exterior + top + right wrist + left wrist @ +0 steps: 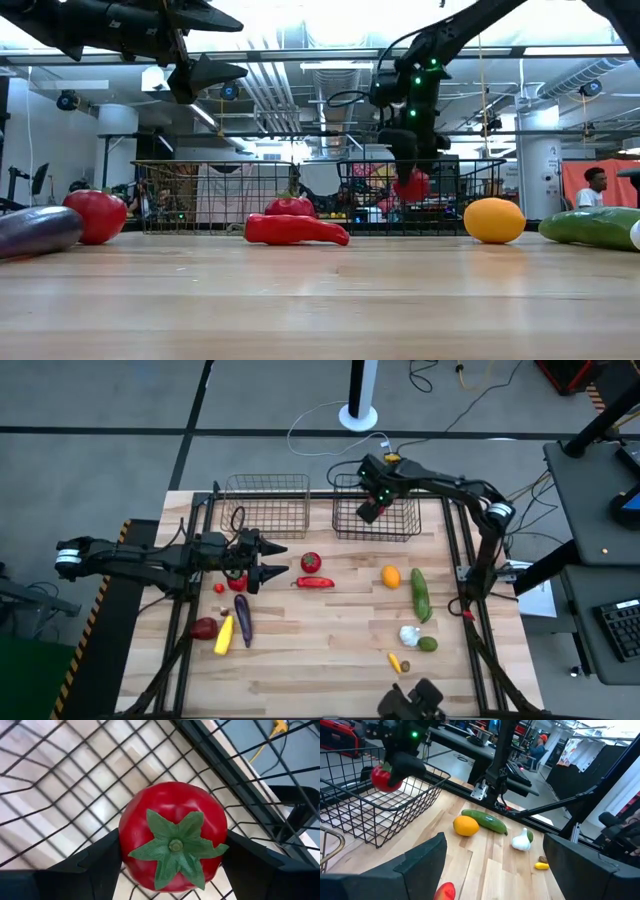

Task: Sort produce into baskets
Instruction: Put the right large red tomato into the right wire basket

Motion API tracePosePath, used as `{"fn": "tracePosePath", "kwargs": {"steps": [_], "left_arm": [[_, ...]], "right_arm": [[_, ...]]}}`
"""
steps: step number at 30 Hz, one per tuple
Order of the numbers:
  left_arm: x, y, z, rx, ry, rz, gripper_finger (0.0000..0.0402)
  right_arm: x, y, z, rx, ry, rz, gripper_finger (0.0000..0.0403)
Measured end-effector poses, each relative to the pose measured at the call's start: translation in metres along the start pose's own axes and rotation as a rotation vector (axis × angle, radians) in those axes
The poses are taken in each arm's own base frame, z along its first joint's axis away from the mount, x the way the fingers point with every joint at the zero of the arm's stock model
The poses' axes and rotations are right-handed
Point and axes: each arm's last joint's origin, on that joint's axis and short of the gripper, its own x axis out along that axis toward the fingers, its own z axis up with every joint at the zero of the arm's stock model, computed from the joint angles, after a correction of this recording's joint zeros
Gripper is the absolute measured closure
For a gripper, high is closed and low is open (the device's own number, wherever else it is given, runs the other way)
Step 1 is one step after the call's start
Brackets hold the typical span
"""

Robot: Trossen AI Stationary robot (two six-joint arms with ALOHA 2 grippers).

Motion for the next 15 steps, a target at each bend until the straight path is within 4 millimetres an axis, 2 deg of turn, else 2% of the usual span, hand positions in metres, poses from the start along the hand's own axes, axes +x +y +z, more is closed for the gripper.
{"fn": "tracePosePath", "kwargs": {"steps": [8, 15], "left_arm": [[0.0, 0.0, 0.0, 0.0, 0.002, 0.001, 0.0088], [0.0, 0.0, -0.001, 0.0, 0.008, 0.004, 0.0088]], "right_arm": [[0.015, -0.004, 0.001, 0.074, 0.031, -0.007, 0.0119], [0.019, -0.004, 0.002, 0.235, 0.021, -0.01, 0.0119]]}}
